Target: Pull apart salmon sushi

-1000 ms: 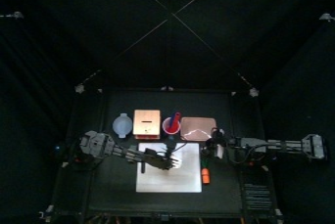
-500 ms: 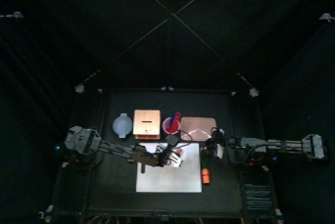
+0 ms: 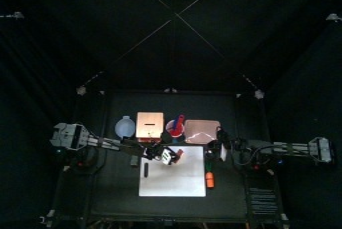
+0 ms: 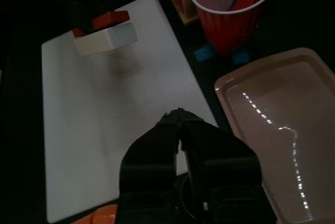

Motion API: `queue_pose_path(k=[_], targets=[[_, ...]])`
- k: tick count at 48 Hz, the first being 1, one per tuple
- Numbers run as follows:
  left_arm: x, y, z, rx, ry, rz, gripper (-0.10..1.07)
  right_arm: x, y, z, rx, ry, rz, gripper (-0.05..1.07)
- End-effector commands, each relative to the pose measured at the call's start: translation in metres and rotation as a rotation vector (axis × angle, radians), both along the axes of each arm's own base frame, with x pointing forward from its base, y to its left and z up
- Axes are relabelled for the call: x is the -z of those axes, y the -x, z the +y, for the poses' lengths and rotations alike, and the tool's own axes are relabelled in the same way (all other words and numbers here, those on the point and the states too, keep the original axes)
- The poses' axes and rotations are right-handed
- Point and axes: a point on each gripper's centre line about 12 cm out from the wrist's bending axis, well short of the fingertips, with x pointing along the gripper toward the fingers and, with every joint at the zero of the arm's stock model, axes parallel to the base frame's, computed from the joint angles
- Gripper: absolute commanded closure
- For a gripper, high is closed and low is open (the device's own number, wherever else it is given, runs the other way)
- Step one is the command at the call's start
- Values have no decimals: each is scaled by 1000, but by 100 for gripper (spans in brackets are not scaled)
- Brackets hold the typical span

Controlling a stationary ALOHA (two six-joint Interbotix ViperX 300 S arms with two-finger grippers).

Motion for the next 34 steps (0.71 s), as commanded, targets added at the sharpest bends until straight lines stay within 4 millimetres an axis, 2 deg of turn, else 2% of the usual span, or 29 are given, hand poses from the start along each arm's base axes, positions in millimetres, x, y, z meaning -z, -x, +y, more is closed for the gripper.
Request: queue_pose_path(k=[1, 8, 16, 22, 27, 34], targets=[[-13, -1, 5, 27, -8, -62, 35, -9, -5, 0, 18, -28, -47, 100], [-11, 4, 11, 49, 31, -107, 35, -13, -7, 4, 19, -58, -84, 100], [-11, 10, 8, 81, 139, -214, 35, -19, -11, 12, -12, -49, -132, 100], [-11, 11, 9, 68, 131, -275, 35, -23, -13, 17, -32, -39, -178, 99], [-13, 12, 15, 4, 104, -337, 35, -24, -17, 23, -46, -32, -216, 94], [-10, 22, 25, -128, 72, -418, 35, -24, -23, 30, -58, -35, -258, 80]])
